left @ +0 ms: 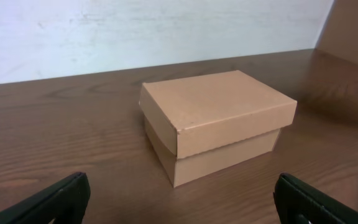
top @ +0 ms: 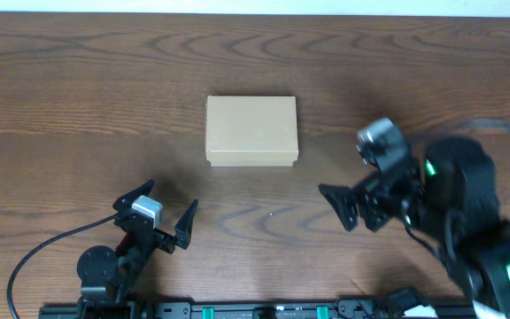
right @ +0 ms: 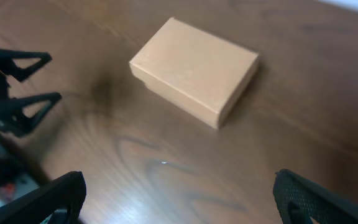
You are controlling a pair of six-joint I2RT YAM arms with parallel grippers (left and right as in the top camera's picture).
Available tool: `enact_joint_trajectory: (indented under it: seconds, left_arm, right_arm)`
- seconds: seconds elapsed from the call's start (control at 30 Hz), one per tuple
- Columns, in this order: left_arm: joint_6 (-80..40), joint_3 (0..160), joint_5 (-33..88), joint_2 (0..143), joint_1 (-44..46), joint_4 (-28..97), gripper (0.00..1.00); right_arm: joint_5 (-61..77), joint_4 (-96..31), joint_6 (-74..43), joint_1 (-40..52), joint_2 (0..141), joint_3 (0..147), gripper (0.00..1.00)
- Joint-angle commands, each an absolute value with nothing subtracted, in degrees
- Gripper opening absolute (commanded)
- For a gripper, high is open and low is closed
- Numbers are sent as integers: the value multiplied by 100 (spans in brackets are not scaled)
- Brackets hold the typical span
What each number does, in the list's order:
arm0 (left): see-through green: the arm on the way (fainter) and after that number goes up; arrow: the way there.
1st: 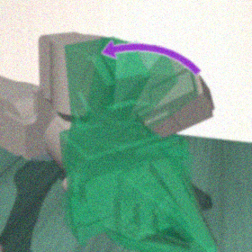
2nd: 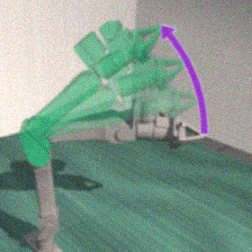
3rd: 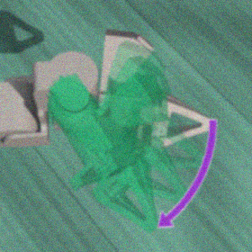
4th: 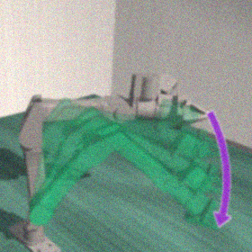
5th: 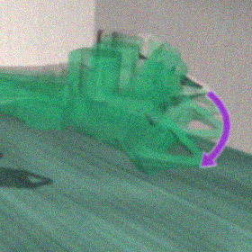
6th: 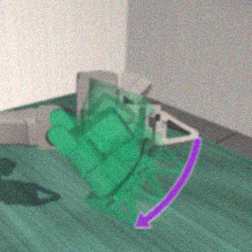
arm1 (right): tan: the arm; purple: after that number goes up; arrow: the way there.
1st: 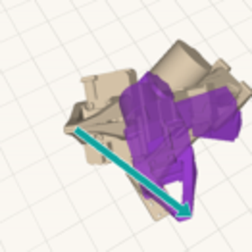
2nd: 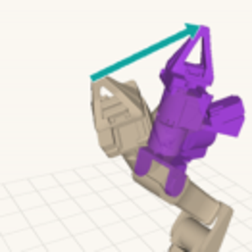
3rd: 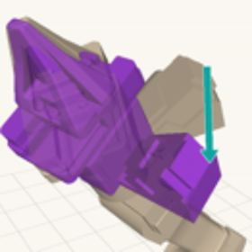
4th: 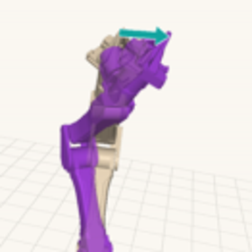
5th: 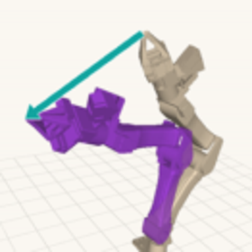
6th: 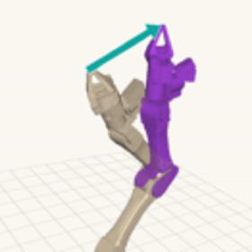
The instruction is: Pack container
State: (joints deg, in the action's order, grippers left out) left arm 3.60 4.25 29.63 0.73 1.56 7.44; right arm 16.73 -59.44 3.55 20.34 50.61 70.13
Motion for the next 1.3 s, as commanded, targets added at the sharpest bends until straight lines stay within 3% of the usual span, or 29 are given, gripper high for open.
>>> enact_joint_trajectory:
  seconds: [0.0, 0.4, 1.27]
  left_arm:
    - [320, 250, 3020, 23, 167, 781, 95]
    - [320, 250, 3020, 23, 167, 781, 95]
    - [320, 250, 3020, 23, 167, 781, 95]
  right_arm:
    - [1347, -5623, 694, 2088, 4375, 6145, 99]
    - [1354, -4556, 399, 2110, 1767, 3177, 99]
    - [1393, -4410, 110, 2449, 27, 1313, 99]
